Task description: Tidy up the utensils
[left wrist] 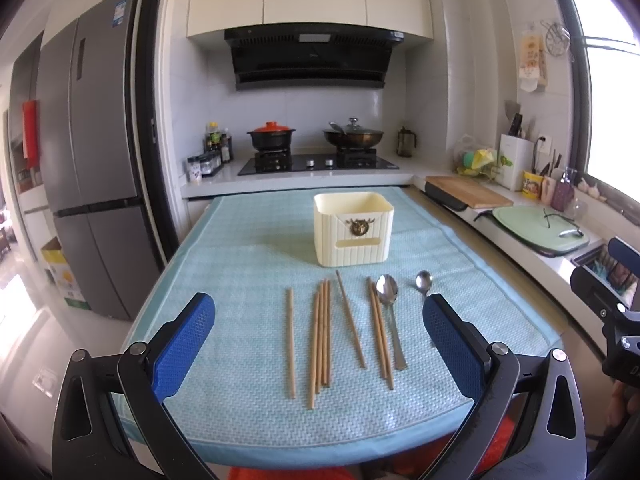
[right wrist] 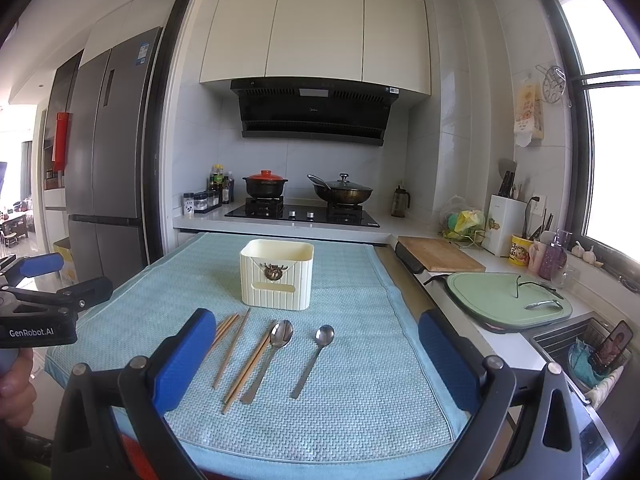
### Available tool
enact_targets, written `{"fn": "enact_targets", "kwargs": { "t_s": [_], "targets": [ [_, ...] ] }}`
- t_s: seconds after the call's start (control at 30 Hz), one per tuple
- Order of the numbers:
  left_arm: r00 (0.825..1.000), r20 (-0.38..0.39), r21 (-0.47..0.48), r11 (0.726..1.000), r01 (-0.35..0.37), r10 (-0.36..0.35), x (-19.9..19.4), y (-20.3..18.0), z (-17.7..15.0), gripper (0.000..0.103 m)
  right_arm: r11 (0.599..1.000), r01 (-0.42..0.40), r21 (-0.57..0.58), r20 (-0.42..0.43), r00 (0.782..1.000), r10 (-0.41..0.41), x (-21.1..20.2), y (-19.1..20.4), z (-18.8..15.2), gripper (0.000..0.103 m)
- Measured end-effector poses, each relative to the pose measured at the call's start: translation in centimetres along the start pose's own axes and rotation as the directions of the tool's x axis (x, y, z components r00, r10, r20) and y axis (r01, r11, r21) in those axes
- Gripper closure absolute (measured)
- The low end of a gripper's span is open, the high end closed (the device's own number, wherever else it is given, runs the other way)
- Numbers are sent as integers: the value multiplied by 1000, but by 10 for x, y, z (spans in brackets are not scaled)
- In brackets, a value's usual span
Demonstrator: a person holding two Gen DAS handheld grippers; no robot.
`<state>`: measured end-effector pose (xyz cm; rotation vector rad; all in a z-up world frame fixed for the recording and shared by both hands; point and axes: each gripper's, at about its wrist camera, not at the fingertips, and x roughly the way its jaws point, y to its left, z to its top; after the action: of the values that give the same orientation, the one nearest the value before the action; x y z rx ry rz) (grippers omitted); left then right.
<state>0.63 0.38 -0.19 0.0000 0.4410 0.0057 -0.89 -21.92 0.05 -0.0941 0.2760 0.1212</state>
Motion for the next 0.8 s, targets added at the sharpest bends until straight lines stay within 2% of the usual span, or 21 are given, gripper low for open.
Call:
{"fn": "enact_targets", "kwargs": {
  "t_s": [0.8],
  "targets": [
    [1000,-6,6,1000,-3,3,3,-4,-6,0,1000,-4,-3,-11,1000,4,5,3,-5,0]
  ]
}}
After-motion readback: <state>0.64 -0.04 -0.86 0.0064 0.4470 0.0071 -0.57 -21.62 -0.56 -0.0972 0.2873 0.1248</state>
